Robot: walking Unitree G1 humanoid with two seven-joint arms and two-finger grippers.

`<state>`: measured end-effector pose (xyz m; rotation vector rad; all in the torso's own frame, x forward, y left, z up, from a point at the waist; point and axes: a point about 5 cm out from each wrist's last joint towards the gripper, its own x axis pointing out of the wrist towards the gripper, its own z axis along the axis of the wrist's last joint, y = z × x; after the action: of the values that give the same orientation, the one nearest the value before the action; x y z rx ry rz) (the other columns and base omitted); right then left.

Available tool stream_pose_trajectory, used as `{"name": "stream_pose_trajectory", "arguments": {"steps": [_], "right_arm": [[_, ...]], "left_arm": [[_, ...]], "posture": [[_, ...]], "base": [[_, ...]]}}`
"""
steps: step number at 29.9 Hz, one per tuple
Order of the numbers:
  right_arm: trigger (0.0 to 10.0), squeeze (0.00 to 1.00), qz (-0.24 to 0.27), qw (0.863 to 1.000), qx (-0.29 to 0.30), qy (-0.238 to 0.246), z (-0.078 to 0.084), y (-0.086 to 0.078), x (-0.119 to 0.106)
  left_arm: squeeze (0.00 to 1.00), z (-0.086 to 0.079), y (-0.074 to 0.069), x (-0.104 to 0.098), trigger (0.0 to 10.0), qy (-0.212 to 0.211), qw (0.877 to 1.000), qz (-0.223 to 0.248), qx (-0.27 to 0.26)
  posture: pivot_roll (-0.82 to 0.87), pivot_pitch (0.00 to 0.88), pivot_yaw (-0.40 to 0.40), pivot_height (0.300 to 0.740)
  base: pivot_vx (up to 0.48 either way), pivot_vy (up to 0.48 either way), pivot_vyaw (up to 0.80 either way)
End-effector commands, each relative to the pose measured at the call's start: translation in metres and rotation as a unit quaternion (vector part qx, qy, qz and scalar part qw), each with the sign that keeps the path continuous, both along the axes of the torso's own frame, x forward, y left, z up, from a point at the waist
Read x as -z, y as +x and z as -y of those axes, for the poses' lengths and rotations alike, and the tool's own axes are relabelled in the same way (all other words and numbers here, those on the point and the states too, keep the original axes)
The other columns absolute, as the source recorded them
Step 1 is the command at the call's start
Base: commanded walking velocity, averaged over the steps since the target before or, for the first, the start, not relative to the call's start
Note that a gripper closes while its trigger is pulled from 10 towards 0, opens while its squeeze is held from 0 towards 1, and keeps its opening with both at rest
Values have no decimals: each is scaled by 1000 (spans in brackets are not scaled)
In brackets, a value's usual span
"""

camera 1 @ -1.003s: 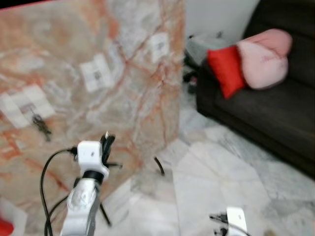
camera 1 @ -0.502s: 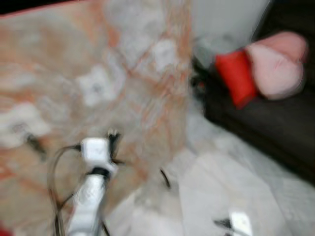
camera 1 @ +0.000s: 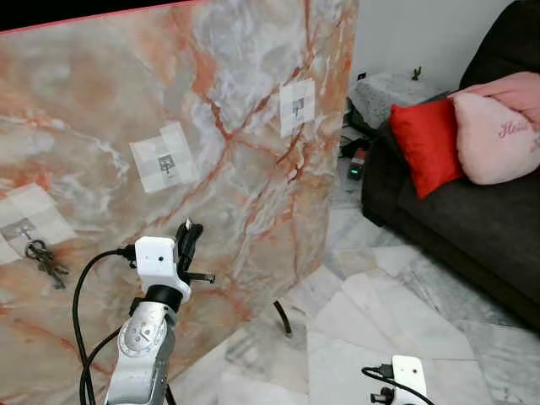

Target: Hang keys on a hook

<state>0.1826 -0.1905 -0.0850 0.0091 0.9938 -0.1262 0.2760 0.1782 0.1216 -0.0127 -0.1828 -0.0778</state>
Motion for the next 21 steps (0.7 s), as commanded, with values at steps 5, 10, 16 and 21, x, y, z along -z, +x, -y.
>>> {"name": "stream_pose_trajectory", "arguments": {"steps": [5,10,16,21], "right_arm": [[10000,0,7,1000,3,2,-1,3,-1],[10000,0,8,1000,3,4,-1,3,-1],[10000,0,7,1000,4,5,-2,3,-1],[10000,0,7,1000,4,4,-2,3,-1]], "left_arm": [[0,5,12,-29,10000,-25,998,41,29],[0,7,22,-40,10000,-37,997,58,41],[0,10,41,-53,10000,-51,995,73,50],[0,13,54,-57,10000,-56,995,73,48]], "posture": [[-39,0,-32,740],[-36,0,-33,740],[-39,0,-33,740],[-44,0,-31,740]], "base": [[0,0,0],[0,0,0],[0,0,0],[0,0,0]]}}
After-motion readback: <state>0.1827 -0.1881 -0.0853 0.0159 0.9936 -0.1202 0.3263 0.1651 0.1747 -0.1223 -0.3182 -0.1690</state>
